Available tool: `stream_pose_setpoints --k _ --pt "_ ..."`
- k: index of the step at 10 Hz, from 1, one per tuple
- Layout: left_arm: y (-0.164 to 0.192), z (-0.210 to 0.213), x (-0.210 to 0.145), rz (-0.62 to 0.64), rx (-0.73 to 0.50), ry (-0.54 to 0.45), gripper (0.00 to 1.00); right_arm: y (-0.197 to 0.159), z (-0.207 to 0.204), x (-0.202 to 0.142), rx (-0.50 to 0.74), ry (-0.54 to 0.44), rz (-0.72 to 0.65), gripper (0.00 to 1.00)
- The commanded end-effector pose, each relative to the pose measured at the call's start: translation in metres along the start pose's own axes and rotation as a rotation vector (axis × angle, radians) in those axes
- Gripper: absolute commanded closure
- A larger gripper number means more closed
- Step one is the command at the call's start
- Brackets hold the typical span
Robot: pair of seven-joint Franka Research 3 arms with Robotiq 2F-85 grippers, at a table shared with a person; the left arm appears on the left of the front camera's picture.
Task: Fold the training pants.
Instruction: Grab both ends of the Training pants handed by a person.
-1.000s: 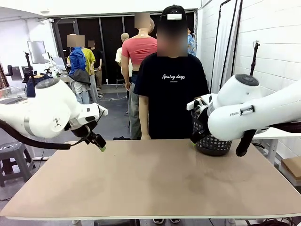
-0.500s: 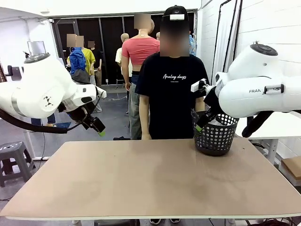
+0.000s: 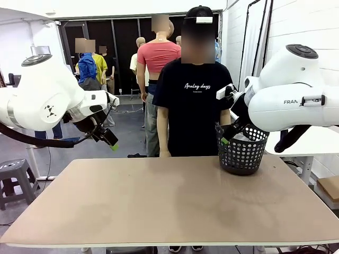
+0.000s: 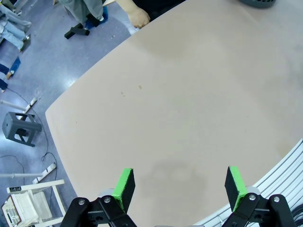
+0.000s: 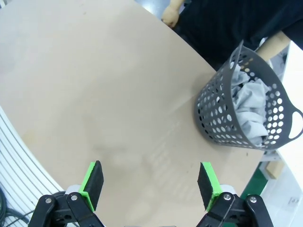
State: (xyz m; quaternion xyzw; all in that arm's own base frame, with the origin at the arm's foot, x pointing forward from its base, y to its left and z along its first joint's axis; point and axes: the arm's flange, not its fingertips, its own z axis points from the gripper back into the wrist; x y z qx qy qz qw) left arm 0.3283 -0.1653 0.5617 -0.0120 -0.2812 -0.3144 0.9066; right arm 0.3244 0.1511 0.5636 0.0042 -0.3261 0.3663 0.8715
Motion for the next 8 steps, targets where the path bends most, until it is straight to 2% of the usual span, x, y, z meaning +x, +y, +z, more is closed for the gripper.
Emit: stream_pose_setpoints --k 1,8 --pt "0.0013 -0.0019 0.0001 0.002 -0.002 0.002 0.0 0.001 -0.0018 0.0003 0.016 -0.002 0.002 0.0" --pt "0.0013 -0.0019 0.0001 0.002 -0.002 0.002 0.0 0.001 -0.0018 0.0003 0.016 -0.002 0.002 0.0"
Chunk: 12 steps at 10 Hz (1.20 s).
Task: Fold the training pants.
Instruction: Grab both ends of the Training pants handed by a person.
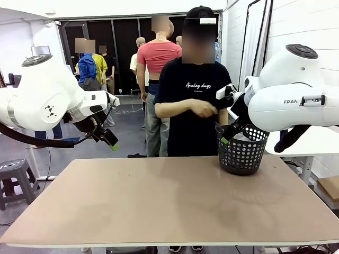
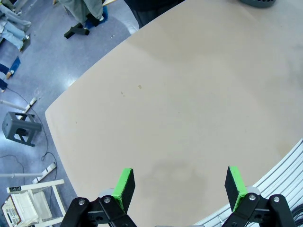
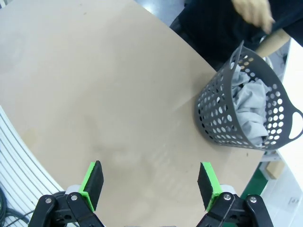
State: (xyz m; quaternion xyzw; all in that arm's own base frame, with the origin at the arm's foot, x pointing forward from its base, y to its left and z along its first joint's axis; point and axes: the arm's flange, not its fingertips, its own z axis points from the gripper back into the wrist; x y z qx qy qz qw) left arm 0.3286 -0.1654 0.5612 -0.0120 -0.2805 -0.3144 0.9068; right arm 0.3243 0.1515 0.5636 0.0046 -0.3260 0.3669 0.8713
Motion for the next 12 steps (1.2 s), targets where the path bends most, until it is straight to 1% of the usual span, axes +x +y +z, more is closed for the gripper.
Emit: stream_pose_setpoints --k 1,12 --pt "0.0012 -0.0012 0.0002 0.002 -0.002 0.0 0.0 0.0006 -0.0018 0.0002 0.015 -0.001 0.001 0.0" --pt "0.0012 -0.0012 0.0002 0.002 -0.002 0.0 0.0 0.0006 -0.0018 0.0002 0.015 -0.001 0.001 0.0"
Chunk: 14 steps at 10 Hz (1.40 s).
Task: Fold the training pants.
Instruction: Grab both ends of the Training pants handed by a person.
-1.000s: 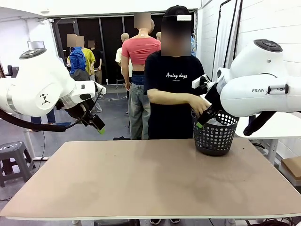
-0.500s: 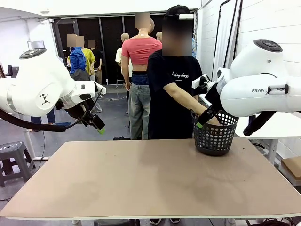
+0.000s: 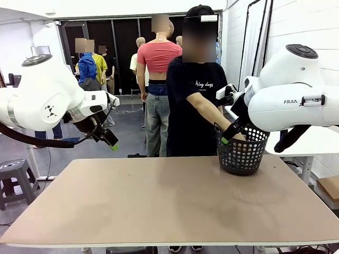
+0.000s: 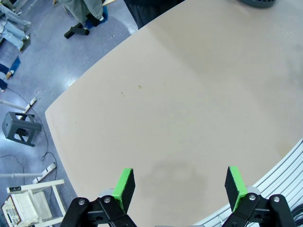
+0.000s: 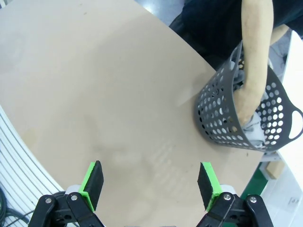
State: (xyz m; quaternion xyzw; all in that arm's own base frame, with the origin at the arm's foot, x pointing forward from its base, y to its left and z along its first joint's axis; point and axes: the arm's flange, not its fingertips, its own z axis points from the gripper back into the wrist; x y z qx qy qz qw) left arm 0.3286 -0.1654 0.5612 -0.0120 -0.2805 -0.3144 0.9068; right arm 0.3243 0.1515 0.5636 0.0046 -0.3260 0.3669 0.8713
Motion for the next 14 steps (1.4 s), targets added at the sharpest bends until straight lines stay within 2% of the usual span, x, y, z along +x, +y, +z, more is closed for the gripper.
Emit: stream_pose_setpoints --k 1,14 --pt "0.0012 -0.0012 0.0002 0.002 -0.002 0.0 0.0 0.0006 -0.0018 0.0001 0.015 -0.001 0.001 0.0" --pt "0.0012 -0.0012 0.0002 0.002 -0.002 0.0 0.0 0.0006 -0.0018 0.0001 0.015 -0.001 0.001 0.0"
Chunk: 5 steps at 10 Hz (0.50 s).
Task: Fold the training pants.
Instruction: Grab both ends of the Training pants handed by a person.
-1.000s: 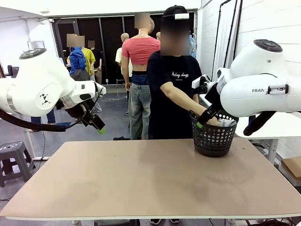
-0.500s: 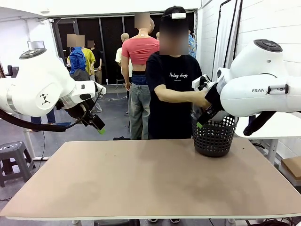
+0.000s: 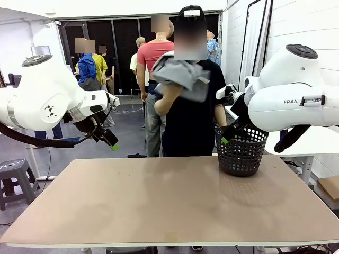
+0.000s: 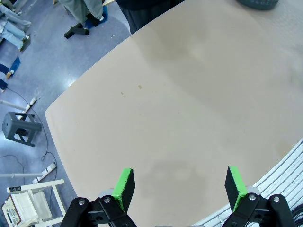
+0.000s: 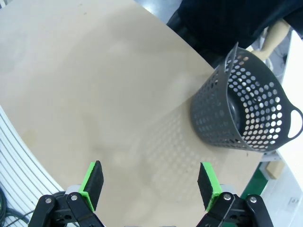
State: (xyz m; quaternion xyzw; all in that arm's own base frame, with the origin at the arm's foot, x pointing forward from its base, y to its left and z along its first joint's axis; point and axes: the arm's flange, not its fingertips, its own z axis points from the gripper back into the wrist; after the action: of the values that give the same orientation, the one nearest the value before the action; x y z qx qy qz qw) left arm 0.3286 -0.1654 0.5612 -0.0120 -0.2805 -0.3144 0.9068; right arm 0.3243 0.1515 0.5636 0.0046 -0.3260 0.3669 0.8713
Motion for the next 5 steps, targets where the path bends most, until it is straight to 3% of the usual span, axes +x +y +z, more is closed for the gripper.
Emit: stream_pose_setpoints --k 1,5 --pt "0.0012 -0.0012 0.0002 0.002 -0.002 0.0 0.0 0.0006 -0.0018 0.0002 0.015 -0.001 0.001 0.0" --pt "0.0012 -0.0012 0.0002 0.002 -0.002 0.0 0.0 0.0006 -0.0018 0.0002 0.015 -0.001 0.001 0.0"
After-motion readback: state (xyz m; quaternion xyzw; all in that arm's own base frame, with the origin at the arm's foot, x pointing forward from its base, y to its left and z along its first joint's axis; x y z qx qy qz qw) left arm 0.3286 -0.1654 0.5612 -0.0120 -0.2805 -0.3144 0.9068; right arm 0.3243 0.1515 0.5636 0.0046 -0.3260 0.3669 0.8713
